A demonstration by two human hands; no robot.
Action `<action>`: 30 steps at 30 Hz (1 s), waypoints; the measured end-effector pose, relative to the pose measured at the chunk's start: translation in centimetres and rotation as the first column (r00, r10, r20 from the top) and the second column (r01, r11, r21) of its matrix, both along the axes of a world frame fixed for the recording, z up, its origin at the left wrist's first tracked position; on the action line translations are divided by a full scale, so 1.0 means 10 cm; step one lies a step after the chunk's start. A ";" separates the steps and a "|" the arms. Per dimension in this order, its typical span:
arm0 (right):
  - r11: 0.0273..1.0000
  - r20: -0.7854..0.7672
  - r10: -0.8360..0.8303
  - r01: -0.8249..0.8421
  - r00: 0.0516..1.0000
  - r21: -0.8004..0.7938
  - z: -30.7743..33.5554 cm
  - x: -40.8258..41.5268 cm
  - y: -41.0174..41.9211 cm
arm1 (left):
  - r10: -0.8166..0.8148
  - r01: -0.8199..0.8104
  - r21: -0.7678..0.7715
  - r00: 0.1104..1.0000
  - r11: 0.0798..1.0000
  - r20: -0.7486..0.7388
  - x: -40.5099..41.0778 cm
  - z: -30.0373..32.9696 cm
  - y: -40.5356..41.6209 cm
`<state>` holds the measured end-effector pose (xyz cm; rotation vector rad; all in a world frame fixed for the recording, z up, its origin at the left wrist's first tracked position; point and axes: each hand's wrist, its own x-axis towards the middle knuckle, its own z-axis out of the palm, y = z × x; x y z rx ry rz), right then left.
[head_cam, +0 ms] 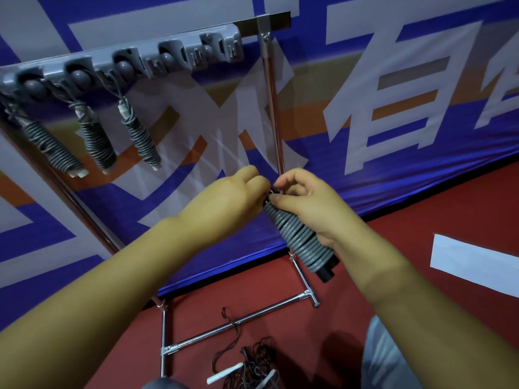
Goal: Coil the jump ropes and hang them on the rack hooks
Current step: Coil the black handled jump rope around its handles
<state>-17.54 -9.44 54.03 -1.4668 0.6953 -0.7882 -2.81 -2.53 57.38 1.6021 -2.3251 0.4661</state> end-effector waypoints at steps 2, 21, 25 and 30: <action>1.000 0.034 -0.006 0.005 0.999 0.018 0.02 0.02 0.01 | 0.028 -0.036 -0.047 0.988 0.998 -0.152 0.02 -0.03 0.01; 0.966 0.167 -0.167 0.196 0.972 -0.171 -0.10 -0.05 0.29 | 0.092 -0.176 -0.176 0.910 0.969 -0.405 -0.22 -0.04 0.14; 0.964 0.157 -0.169 0.197 0.973 -0.180 -0.07 -0.09 0.30 | 0.113 -0.171 -0.095 0.891 0.981 -0.439 -0.26 0.03 0.19; 0.970 0.203 -0.176 0.204 0.963 -0.129 0.00 -0.16 0.29 | 0.149 0.057 0.206 0.512 0.977 -0.846 -0.19 0.22 0.29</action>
